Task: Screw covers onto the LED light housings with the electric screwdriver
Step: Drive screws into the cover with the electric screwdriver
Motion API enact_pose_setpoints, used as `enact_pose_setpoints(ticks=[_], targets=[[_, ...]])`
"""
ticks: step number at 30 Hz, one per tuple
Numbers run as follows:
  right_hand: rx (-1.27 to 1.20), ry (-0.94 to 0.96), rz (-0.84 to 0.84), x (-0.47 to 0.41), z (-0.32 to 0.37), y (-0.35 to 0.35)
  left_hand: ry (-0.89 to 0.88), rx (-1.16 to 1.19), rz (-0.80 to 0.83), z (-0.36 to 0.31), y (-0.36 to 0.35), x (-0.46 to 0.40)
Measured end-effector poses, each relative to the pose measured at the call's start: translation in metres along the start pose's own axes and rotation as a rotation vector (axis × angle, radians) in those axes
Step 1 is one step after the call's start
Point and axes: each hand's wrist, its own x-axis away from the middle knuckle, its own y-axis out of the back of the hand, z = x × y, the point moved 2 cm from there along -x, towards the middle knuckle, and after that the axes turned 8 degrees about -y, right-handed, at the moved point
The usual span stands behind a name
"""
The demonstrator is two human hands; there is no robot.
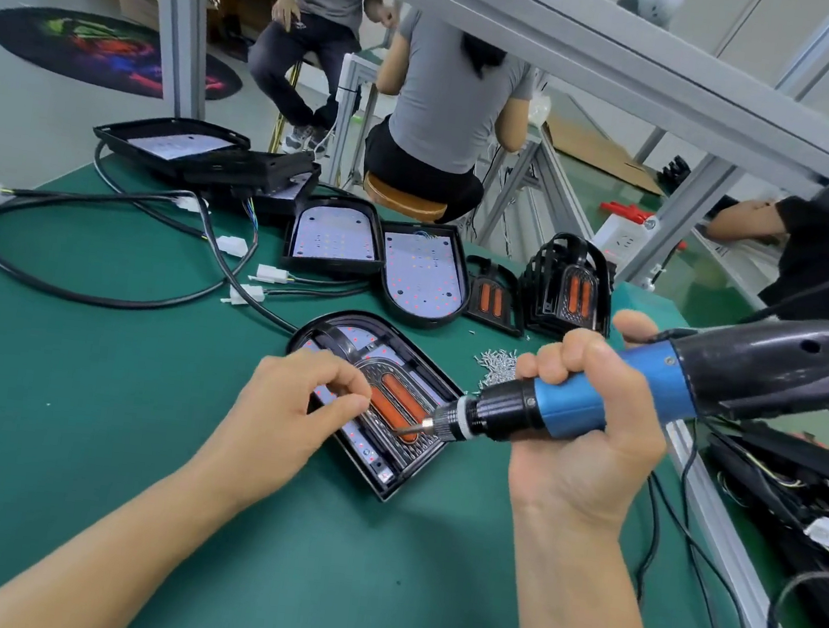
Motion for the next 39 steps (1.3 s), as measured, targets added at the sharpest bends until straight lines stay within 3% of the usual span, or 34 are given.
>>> enact_pose_setpoints(ticks=[7,31,39], targets=[[0.148,0.004,0.047,0.008,-0.016,0.01,-0.151,-0.276,0.064,0.012,-0.011,0.005],[0.195,-0.016,0.109,0.009,-0.026,0.01,-0.096,-0.246,0.069,0.015,-0.009,0.007],[0.057,0.09,-0.116,-0.006,0.007,0.036,-0.167,-0.261,0.019,-0.023,-0.021,-0.05]])
